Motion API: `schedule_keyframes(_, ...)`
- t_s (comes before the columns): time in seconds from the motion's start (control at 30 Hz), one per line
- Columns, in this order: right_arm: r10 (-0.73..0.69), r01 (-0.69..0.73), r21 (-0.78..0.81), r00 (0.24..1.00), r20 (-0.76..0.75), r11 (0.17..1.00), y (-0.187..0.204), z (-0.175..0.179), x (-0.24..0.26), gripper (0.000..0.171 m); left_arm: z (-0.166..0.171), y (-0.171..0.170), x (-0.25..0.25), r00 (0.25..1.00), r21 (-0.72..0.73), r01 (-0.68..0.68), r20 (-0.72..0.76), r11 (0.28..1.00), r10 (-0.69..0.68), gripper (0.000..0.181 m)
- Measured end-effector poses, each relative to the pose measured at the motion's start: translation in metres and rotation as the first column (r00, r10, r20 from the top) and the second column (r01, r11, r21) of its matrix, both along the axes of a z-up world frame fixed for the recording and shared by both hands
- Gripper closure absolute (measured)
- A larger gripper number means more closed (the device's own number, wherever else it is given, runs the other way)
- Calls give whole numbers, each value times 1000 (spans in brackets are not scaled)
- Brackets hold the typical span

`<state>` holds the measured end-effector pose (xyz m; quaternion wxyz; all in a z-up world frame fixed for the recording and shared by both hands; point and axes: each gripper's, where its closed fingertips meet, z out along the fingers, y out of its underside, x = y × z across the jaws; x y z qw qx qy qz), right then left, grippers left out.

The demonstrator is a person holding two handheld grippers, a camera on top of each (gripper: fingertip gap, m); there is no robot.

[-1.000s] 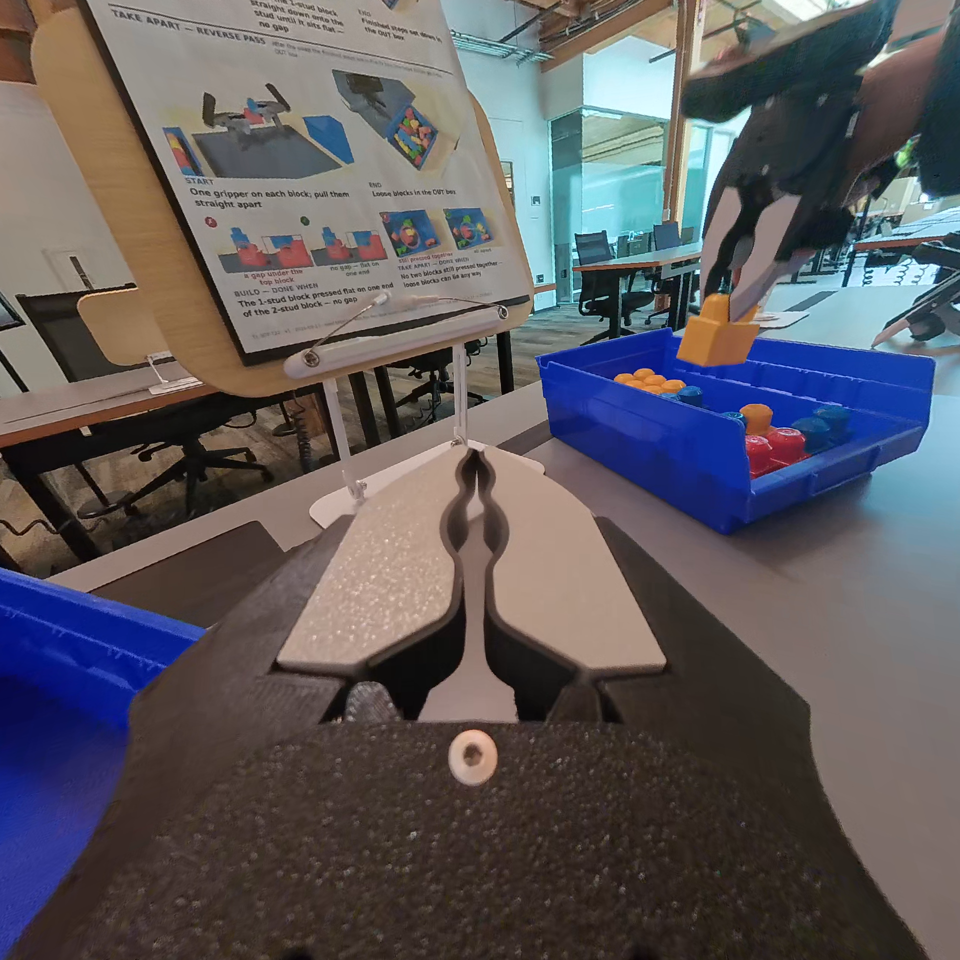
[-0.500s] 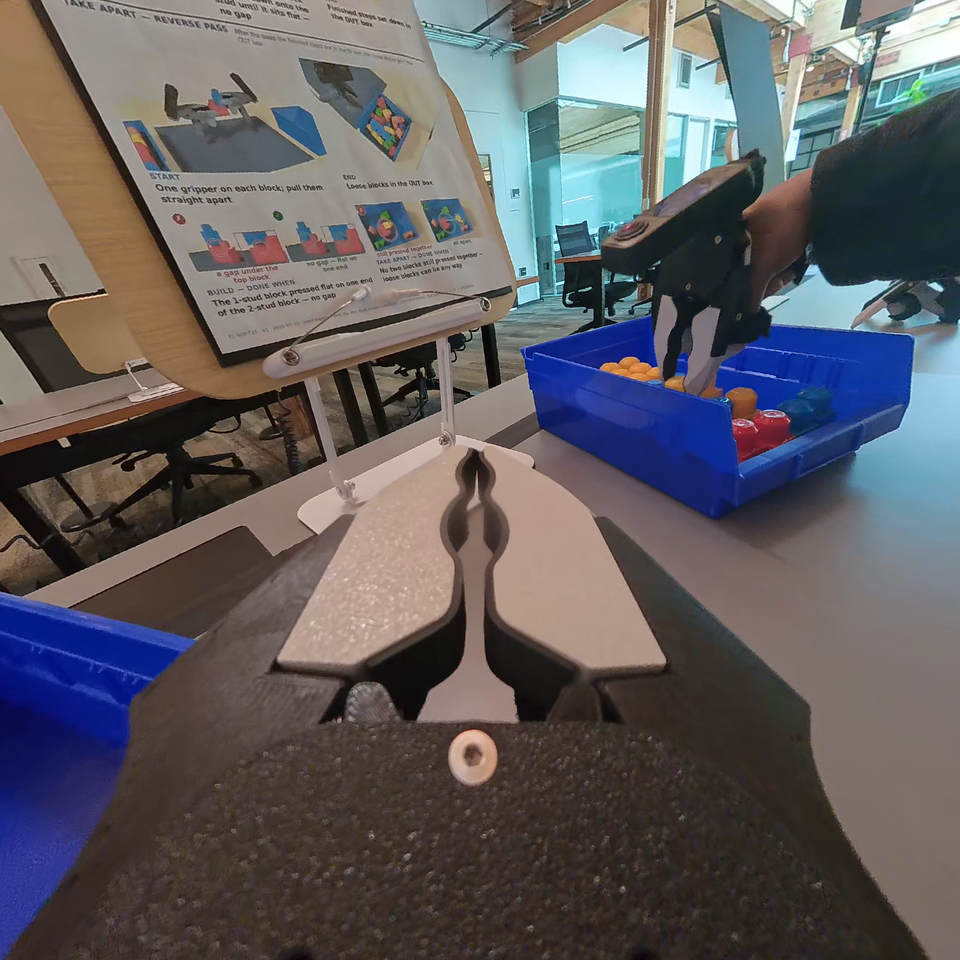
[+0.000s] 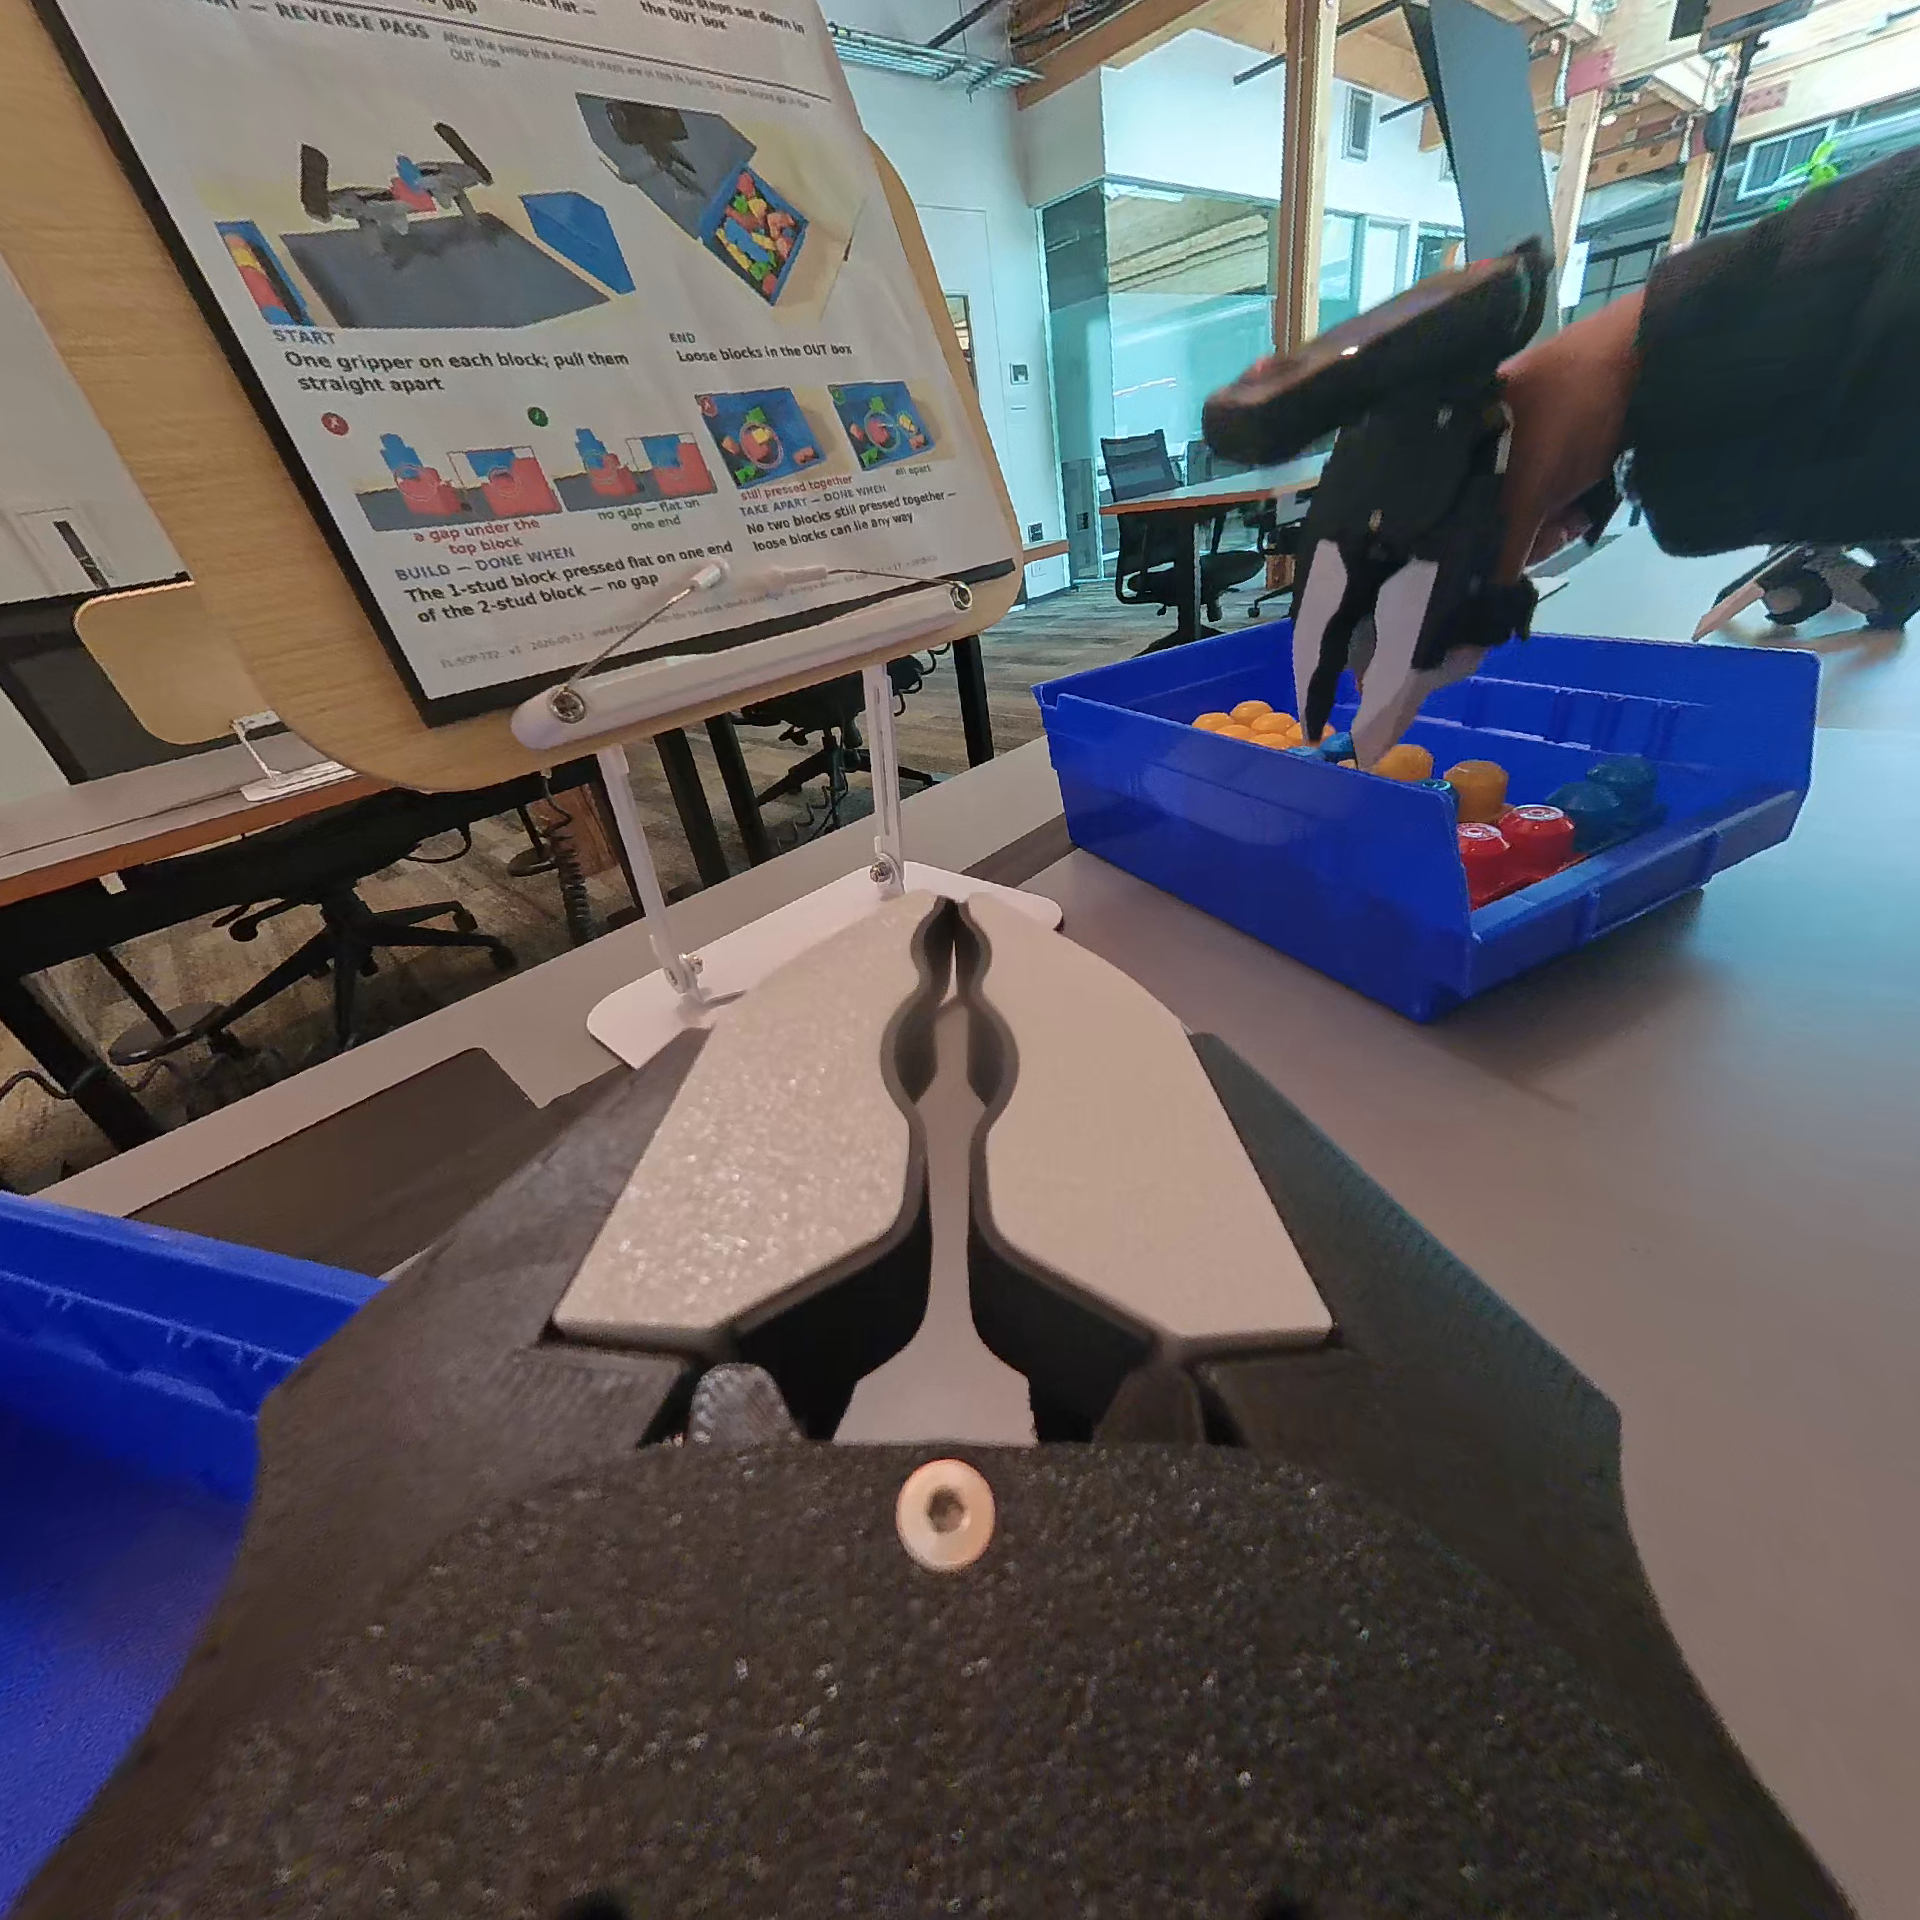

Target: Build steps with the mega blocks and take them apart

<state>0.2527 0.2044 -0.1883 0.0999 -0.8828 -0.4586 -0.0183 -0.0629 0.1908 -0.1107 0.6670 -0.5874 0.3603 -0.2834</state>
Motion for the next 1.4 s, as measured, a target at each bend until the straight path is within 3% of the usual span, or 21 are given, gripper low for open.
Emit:
schedule_keyframes(0.2, 74, 28, 349, 958, -277, 937, 21, 96, -59, 138, -1, 1, -1, 1000, -1, -6, -1, 1000, 6, 181)
schedule_keyframes(0.3, 175, 90, 537, 889, -423, 839, 19, 136, -103, 139, -1, 2, -2, 1000, -2, -15, -3, 1000, 15, 181)
schedule_keyframes(0.4, 235, 246, 615, 770, -594, 749, 9, 157, -142, 142, -1, 3, -3, 1000, -3, -23, -4, 1000, 23, 181)
schedule_keyframes(0.57, 247, 459, 565, 583, -774, 685, -14, 142, -184, 150, -3, 7, -7, 999, -10, -48, -6, 999, 48, 181)
schedule_keyframes(0.83, 249, 591, 530, 493, -834, 608, -19, 97, -195, 171, -1, 32, -38, 970, -85, -241, 25, 967, 244, 181)
schedule_keyframes(0.93, 232, 602, 524, 496, -837, 602, -19, 90, -188, 171, 7, 43, -59, 942, -109, -324, 50, 940, 331, 181)
schedule_keyframes(1.2, 229, 633, 526, 492, -840, 568, -20, 97, -176, 171, 22, 98, -147, 779, -164, -607, 66, 777, 623, 180)
schedule_keyframes(1.4, 239, 652, 532, 487, -840, 540, -22, 105, -167, 171, 13, 161, -205, 609, -212, -778, -21, 591, 793, 127)
